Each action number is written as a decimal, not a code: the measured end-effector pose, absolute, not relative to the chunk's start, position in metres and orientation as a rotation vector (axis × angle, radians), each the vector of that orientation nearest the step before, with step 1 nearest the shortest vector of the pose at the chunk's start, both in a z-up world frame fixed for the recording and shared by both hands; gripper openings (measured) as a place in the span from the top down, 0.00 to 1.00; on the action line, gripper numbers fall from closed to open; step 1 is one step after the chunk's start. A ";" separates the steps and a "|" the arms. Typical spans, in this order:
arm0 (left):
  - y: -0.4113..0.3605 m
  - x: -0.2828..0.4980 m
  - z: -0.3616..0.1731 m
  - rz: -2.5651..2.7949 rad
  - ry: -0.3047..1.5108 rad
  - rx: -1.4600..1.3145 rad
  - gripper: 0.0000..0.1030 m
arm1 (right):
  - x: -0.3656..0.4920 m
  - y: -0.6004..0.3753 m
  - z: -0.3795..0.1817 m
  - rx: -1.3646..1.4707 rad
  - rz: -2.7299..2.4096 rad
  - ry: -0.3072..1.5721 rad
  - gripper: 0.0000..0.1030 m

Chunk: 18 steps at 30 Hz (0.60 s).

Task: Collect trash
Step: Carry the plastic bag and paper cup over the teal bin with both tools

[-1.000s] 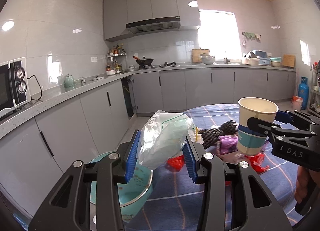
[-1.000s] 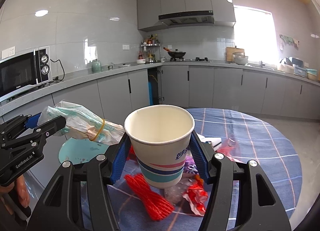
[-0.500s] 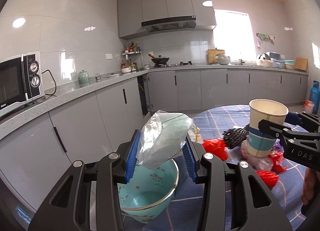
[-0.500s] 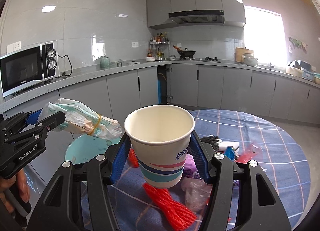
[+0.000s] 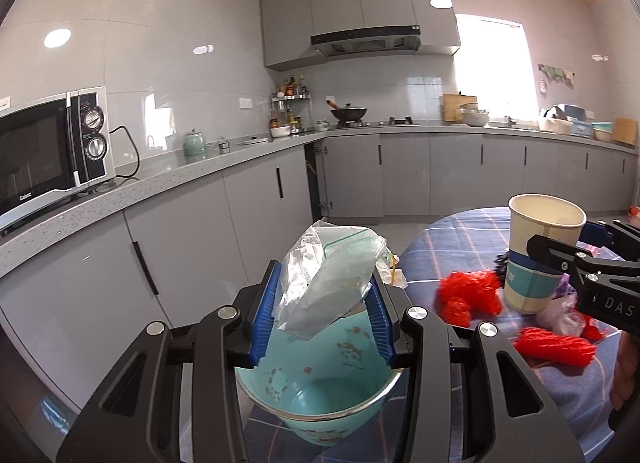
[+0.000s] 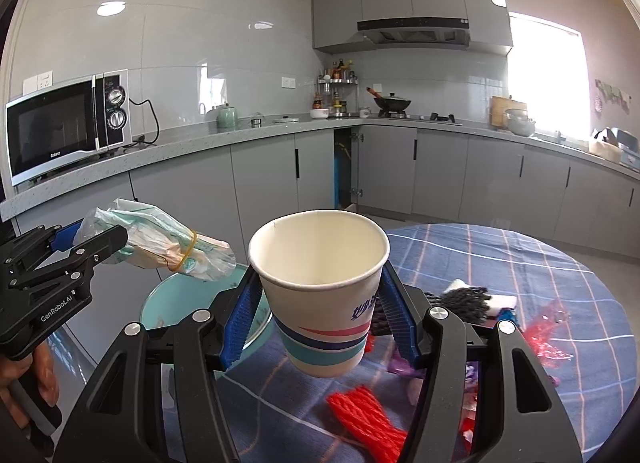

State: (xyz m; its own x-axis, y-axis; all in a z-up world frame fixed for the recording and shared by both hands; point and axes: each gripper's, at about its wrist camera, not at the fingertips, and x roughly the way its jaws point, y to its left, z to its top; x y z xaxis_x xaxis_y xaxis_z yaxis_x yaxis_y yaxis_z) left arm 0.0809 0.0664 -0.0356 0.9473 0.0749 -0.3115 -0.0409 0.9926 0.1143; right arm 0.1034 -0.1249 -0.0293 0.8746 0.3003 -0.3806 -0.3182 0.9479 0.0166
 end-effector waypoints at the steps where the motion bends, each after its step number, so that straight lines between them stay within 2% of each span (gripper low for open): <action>1: 0.068 0.081 -0.037 0.063 0.322 0.107 0.60 | 0.104 -0.123 -0.030 -0.047 0.326 0.391 0.43; 18: 0.102 0.098 -0.050 0.155 0.352 0.111 0.59 | 0.130 -0.089 -0.042 -0.059 0.378 0.417 0.42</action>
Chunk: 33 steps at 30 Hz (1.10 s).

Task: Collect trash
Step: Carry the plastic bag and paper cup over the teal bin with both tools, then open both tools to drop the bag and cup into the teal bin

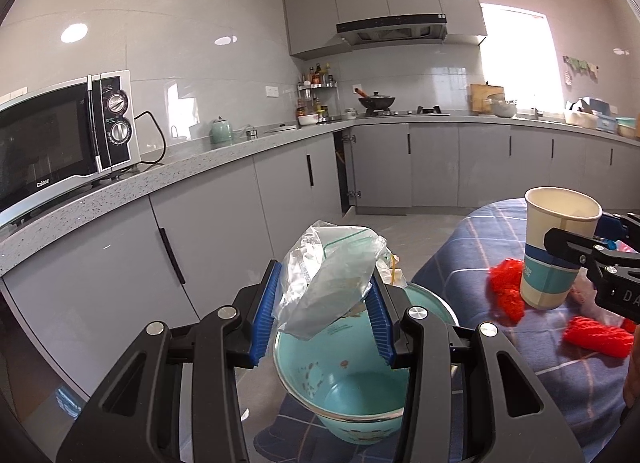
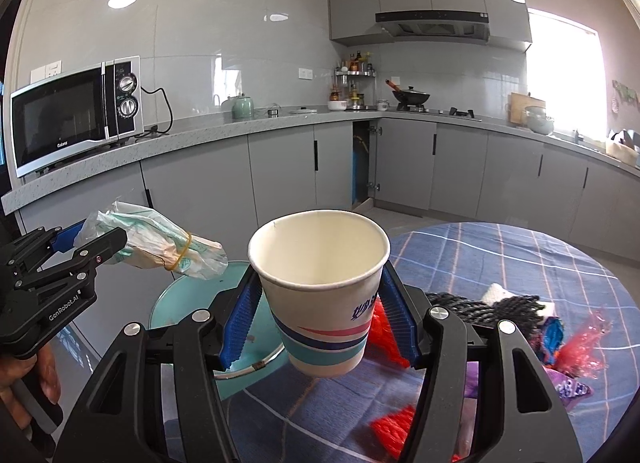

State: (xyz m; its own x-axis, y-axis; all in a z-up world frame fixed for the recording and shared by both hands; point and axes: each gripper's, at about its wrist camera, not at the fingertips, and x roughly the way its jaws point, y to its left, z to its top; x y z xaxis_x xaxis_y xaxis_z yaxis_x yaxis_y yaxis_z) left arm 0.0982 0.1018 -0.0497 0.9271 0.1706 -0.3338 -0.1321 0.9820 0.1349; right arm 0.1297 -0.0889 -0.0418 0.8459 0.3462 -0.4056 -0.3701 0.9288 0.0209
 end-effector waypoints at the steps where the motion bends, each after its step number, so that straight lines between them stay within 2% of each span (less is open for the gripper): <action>1: 0.103 0.099 -0.050 0.163 0.349 0.115 0.59 | 0.131 -0.087 -0.043 -0.059 0.381 0.418 0.42; 33: 0.127 0.122 -0.068 0.234 0.376 0.111 0.58 | 0.169 -0.026 -0.061 -0.098 0.473 0.464 0.42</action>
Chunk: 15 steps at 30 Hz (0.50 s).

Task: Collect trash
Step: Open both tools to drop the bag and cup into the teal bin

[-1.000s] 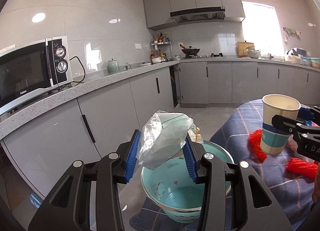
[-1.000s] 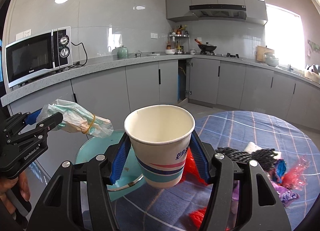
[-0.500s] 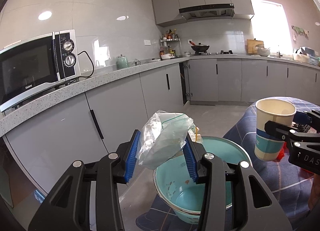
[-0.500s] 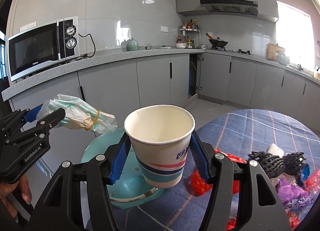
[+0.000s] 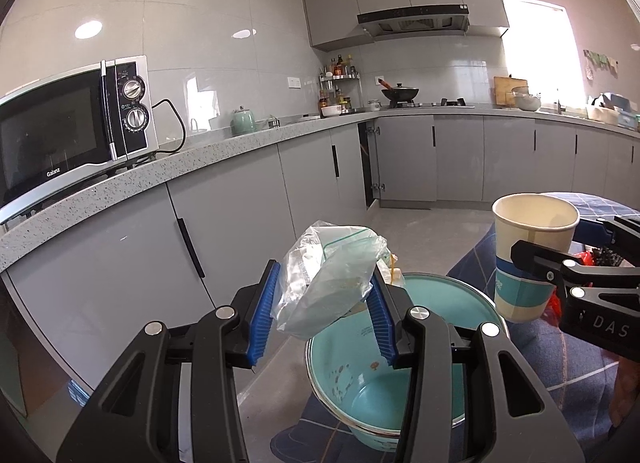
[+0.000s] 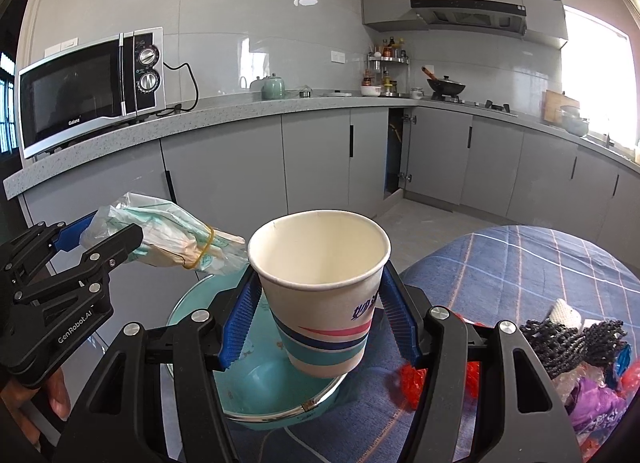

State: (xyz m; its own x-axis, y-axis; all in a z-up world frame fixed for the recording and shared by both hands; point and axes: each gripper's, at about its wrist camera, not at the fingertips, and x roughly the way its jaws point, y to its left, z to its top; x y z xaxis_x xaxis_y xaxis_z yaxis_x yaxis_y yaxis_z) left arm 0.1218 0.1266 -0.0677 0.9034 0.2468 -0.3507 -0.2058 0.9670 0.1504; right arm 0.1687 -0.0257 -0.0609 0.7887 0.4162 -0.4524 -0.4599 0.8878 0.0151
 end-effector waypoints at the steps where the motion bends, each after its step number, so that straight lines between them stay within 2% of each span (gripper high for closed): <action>1: 0.126 0.122 -0.068 0.235 0.378 0.111 0.58 | 0.169 -0.025 -0.062 -0.099 0.474 0.466 0.42; 8: 0.130 0.129 -0.071 0.230 0.394 0.100 0.55 | 0.175 -0.019 -0.068 -0.104 0.488 0.478 0.41; 11: 0.131 0.130 -0.071 0.229 0.392 0.098 0.49 | 0.178 -0.017 -0.070 -0.103 0.502 0.482 0.38; 13: 0.131 0.130 -0.071 0.241 0.390 0.102 0.30 | 0.180 -0.018 -0.072 -0.101 0.498 0.482 0.32; 15: 0.131 0.131 -0.072 0.242 0.392 0.101 0.29 | 0.181 -0.019 -0.073 -0.095 0.488 0.481 0.29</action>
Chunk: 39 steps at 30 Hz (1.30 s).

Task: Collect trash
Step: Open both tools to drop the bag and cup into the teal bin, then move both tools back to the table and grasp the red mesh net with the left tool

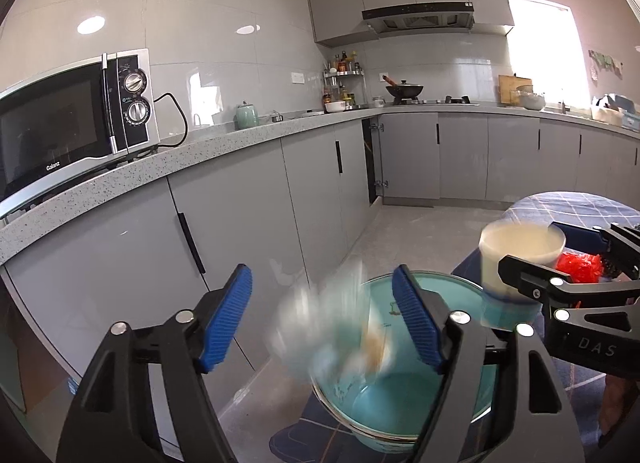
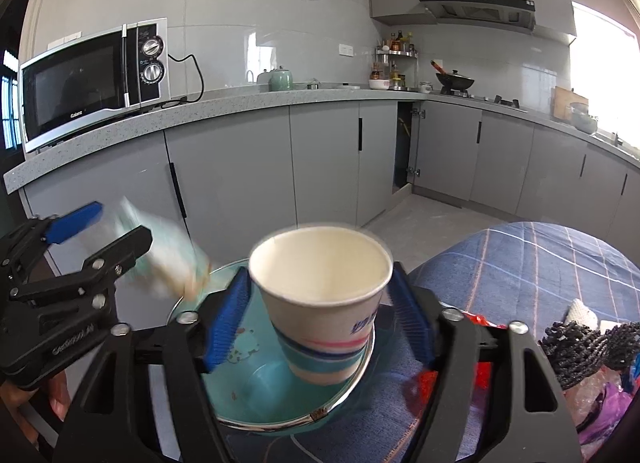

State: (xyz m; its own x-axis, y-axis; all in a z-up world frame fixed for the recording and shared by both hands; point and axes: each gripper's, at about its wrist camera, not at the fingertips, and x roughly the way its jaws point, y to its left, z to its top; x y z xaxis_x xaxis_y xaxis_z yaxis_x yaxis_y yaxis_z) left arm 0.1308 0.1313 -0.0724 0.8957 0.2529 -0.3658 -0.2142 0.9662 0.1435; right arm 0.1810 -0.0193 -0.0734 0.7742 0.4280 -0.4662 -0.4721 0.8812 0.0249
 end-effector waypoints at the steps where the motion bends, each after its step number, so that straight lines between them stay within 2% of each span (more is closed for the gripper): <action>1: 0.131 0.131 -0.074 0.244 0.397 0.103 0.29 | 0.182 -0.020 -0.074 -0.094 0.484 0.484 0.29; 12: 0.132 0.132 -0.082 0.240 0.423 0.105 0.28 | 0.179 -0.040 -0.079 -0.067 0.439 0.497 0.29; 16: 0.128 0.128 -0.078 0.223 0.415 0.101 0.21 | 0.168 -0.049 -0.071 -0.085 0.415 0.495 0.29; 19: 0.117 0.125 -0.075 0.198 0.409 0.108 0.20 | 0.156 -0.064 -0.063 -0.087 0.391 0.485 0.29; 27: 0.064 0.113 -0.074 0.078 0.403 0.155 0.16 | 0.113 -0.133 -0.052 -0.114 0.283 0.441 0.29; 39: -0.034 0.101 -0.092 -0.101 0.432 0.223 0.15 | 0.070 -0.256 -0.081 -0.108 0.055 0.498 0.29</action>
State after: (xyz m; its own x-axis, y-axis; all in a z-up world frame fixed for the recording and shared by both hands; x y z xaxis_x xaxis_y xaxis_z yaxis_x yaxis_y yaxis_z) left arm 0.1007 -0.0340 -0.0918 0.9036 -0.0497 -0.4254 0.1439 0.9707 0.1923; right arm 0.0697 -0.2562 -0.0809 0.8770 0.0262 -0.4798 -0.0788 0.9928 -0.0897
